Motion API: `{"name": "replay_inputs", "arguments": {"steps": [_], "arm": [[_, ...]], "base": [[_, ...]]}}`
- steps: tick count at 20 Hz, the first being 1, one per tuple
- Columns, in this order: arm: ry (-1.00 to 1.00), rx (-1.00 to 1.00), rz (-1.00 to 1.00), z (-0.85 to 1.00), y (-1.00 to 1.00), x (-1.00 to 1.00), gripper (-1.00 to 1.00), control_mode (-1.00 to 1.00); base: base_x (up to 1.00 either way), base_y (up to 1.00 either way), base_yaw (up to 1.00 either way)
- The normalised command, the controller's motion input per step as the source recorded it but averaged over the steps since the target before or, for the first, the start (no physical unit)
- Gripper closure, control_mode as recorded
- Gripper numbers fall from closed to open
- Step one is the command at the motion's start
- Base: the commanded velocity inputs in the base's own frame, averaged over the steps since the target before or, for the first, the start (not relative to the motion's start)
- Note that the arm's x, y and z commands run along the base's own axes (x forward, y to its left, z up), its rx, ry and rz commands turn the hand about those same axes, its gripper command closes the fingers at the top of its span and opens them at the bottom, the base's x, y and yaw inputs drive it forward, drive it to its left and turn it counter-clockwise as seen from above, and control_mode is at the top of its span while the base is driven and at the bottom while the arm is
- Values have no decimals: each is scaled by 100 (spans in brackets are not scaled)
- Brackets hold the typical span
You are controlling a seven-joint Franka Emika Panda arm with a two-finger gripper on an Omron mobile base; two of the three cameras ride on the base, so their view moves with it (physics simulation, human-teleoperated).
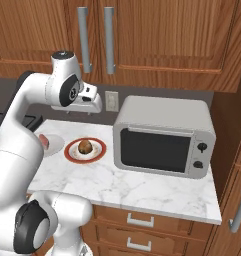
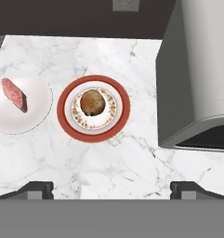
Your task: Open the toaster oven door. Place the bread on the top rack in the toaster oven and place the steak on the bottom rack.
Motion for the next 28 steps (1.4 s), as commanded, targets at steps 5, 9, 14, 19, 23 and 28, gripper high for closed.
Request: {"name": "replay_inputs", "arguments": {"steps": [5, 9, 14, 19, 23, 28], "arm": [[0, 0, 0, 0, 0, 0, -100, -100], [0, 0, 0, 0, 0, 0, -100, -100], [0, 0, 0, 0, 0, 0, -100, -100], [2, 0, 0, -3, 0, -7, -100, -100], [-6, 0, -9, 0, -8, -55, -100, -100], [-28, 3, -42, -3, -46, -44, -100, -100]], "base": [[0, 0, 0], [0, 0, 0], [0, 0, 0], [0, 0, 0], [0, 0, 0], [0, 0, 0]]}}
